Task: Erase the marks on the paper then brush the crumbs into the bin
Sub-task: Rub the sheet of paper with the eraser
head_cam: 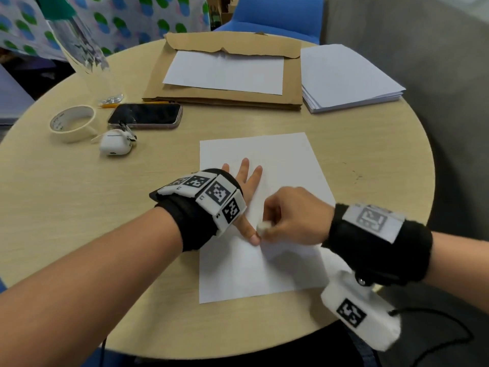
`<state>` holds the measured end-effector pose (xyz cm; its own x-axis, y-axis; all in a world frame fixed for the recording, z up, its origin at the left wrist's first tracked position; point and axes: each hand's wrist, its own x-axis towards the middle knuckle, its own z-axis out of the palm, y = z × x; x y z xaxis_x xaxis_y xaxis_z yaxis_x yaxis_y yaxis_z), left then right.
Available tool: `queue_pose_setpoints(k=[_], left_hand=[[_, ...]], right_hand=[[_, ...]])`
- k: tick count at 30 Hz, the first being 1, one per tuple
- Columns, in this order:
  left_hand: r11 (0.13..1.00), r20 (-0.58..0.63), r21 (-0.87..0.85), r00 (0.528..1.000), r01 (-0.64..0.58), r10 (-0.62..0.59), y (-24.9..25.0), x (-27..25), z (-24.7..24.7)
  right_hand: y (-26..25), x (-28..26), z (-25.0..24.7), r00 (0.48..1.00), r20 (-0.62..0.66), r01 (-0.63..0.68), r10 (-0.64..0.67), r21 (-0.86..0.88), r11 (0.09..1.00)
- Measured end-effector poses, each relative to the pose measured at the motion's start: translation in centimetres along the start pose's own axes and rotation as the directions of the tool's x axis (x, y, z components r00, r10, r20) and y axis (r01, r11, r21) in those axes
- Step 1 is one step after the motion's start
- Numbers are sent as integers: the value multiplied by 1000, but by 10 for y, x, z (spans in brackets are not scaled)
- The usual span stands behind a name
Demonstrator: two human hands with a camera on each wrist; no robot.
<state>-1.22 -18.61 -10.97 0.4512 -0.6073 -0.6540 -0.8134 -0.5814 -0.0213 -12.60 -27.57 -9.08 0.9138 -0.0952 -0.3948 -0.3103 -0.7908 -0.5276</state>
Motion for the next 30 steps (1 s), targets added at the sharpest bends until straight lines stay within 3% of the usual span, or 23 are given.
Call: queue_pose_setpoints(k=[2,5,7,11,13,15,17,20,22,24,26,30], left_hand=[[1000,4,18,1000,3,-3,1,-1,-1],[1000,4,26,1000,8,-8,0,0,-1],[1000,-4,17,1000,7,-7,0,0,0],[1000,-15,-14,1000,8,-8,2,2,0],[1000,-12,-3,1000,11,-11,3,2,0],[1000,-11,4,1000,16,-16,3,2,-1],[1000,-15,6,1000,18,-18,3,1,-2],[1000,-18,-1,1000,20,-20,4,2,-1],[1000,-21,9,1000,23,-23,3,5,0],[1000,-22,13,999,24,-24,3,6,0],[1000,-18,20,1000,23,-23,3,6,1],[1000,-14,6,1000,16,-16,1,5,1]], right_hand=[[3,8,-14,998,-13,-56,56,-20,998],[13,30,-39,970,-200,-146,141,-12,989],[13,31,-34,959,-251,-134,130,2,991],[0,1,1,995,-96,-11,9,-13,1000],[1,-1,-2,999,-12,-29,29,17,999],[7,9,-18,994,-35,-103,104,29,994],[15,22,-34,975,-155,-153,162,63,986],[17,22,-28,952,-261,-141,161,93,986],[13,8,-13,971,-211,-96,108,68,993],[9,-4,-3,995,-69,-66,70,63,996],[8,-3,-8,995,16,-100,99,90,991],[16,24,-36,967,-148,-189,208,132,973]])
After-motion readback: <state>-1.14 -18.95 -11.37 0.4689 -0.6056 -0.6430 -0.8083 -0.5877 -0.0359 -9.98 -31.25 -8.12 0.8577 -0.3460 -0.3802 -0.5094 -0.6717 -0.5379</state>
